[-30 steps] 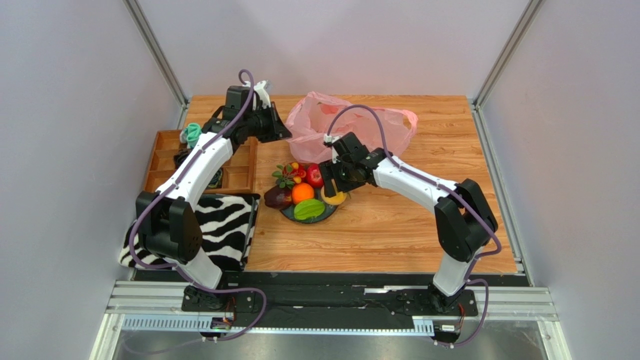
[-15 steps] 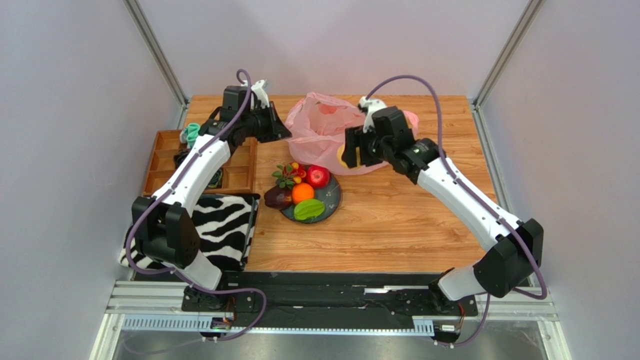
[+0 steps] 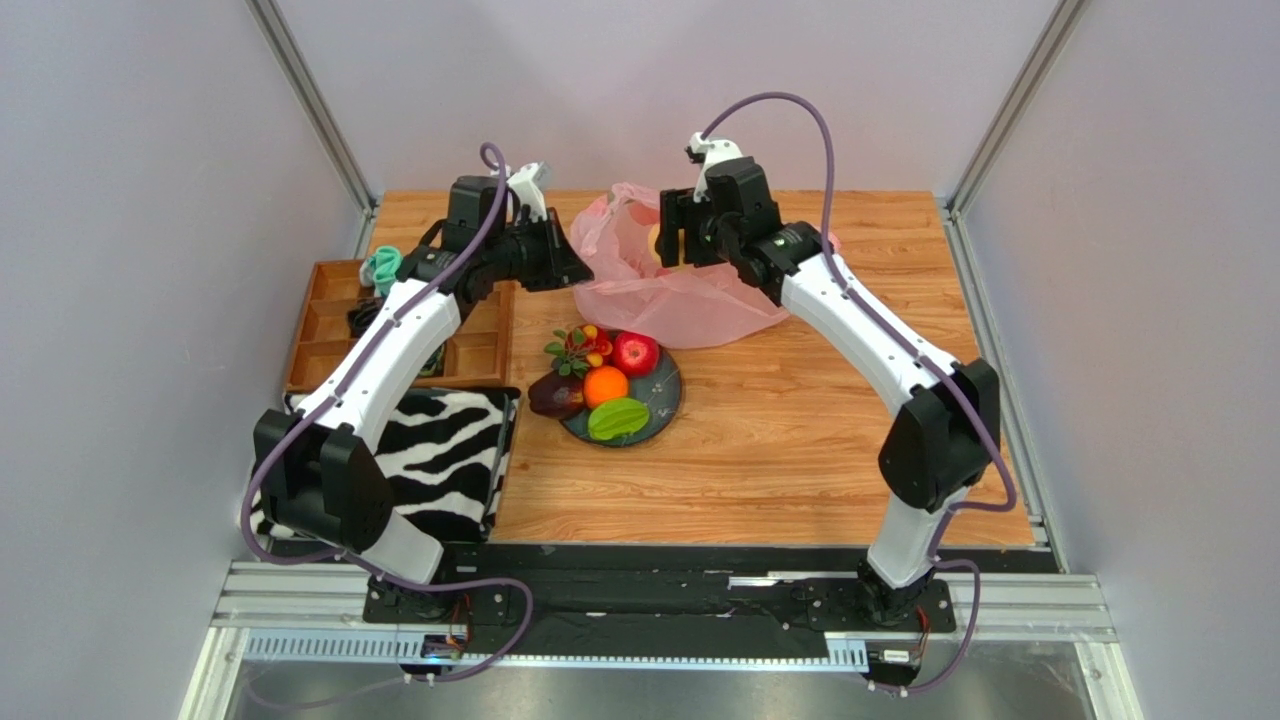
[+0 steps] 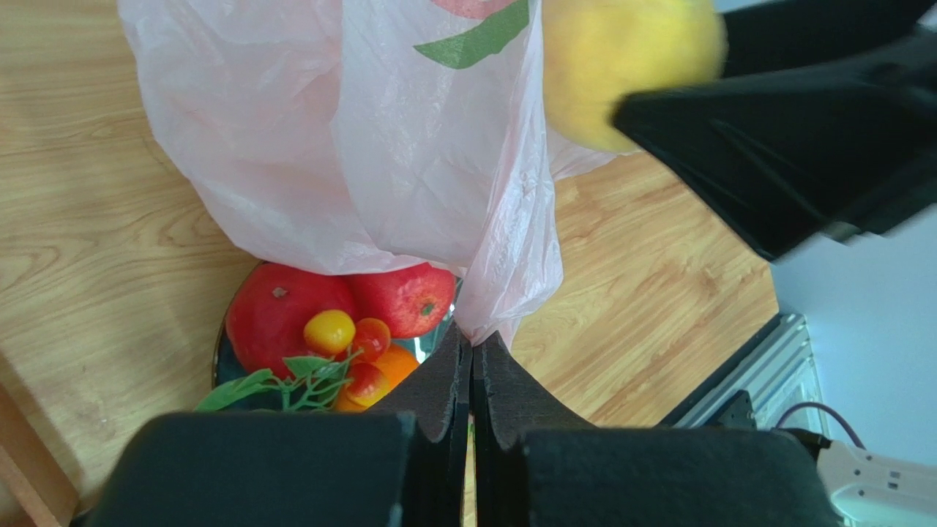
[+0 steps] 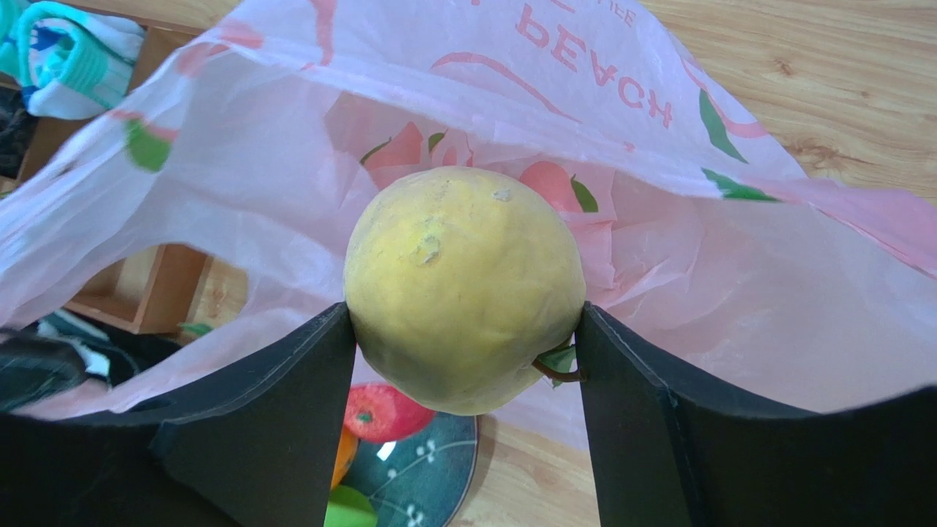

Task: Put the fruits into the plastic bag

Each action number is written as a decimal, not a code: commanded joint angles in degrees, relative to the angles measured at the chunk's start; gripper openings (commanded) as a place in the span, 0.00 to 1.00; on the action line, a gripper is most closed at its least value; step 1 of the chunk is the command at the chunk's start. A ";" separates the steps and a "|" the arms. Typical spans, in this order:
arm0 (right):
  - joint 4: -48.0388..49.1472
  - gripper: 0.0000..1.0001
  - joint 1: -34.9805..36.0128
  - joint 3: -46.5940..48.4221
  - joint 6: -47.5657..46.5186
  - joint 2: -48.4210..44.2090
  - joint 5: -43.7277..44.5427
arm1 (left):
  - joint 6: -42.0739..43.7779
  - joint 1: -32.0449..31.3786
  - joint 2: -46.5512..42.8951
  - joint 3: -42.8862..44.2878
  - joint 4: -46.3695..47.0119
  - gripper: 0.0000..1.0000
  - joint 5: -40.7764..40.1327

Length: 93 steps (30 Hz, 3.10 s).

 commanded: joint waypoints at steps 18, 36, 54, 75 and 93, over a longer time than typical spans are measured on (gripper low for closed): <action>7.07 0.32 -4.63 -4.37 2.67 12.26 16.68 | -0.81 -2.10 -5.13 -0.68 2.53 0.00 1.20; 4.70 0.82 -5.87 -6.04 1.44 12.96 11.24 | 2.26 -2.10 -0.38 1.43 -0.90 0.00 0.67; 5.05 0.86 -6.57 -5.69 0.83 9.54 7.63 | 1.91 -2.10 -0.12 1.69 -1.07 0.00 0.76; 6.89 0.78 -6.31 -15.18 0.82 -5.92 -7.81 | 0.60 -2.10 1.29 3.19 -1.51 0.00 -0.03; 3.56 0.75 10.04 -28.54 -3.91 -17.89 -23.65 | -1.60 -2.10 1.91 3.54 -1.51 0.00 -2.67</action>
